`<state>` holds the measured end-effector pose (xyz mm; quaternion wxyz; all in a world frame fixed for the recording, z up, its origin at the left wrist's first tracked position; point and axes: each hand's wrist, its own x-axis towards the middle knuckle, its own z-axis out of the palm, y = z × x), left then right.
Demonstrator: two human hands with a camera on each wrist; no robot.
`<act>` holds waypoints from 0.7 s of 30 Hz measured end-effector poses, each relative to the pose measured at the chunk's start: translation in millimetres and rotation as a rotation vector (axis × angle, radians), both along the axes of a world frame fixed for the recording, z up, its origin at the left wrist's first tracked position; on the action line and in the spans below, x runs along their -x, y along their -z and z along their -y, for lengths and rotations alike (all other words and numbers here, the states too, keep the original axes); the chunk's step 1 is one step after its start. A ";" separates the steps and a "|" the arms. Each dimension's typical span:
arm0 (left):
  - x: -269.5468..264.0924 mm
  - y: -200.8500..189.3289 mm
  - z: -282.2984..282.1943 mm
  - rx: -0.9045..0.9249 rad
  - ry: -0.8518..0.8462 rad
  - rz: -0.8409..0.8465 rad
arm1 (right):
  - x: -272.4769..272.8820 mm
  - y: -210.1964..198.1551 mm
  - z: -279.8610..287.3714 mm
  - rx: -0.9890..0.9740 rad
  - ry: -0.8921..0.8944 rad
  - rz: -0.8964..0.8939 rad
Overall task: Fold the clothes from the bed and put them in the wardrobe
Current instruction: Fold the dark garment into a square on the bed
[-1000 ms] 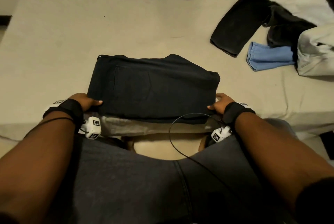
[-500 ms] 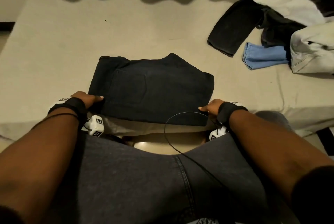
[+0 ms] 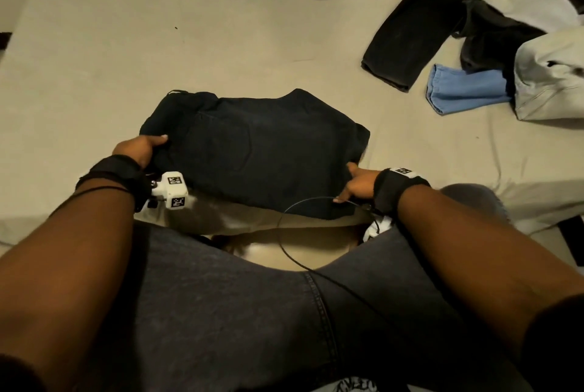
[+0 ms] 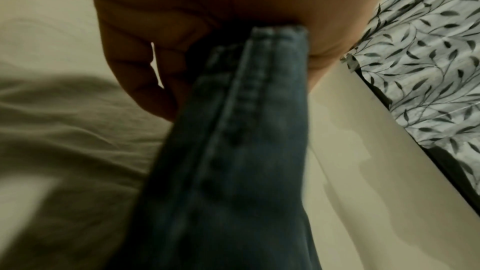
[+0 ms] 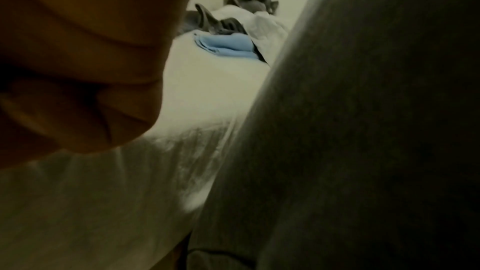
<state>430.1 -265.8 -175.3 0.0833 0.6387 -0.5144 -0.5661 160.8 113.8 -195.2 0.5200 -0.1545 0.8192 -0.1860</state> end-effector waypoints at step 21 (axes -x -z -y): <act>21.3 -12.7 -27.5 0.190 0.596 0.287 | 65.1 -6.5 -61.0 0.149 0.428 -0.376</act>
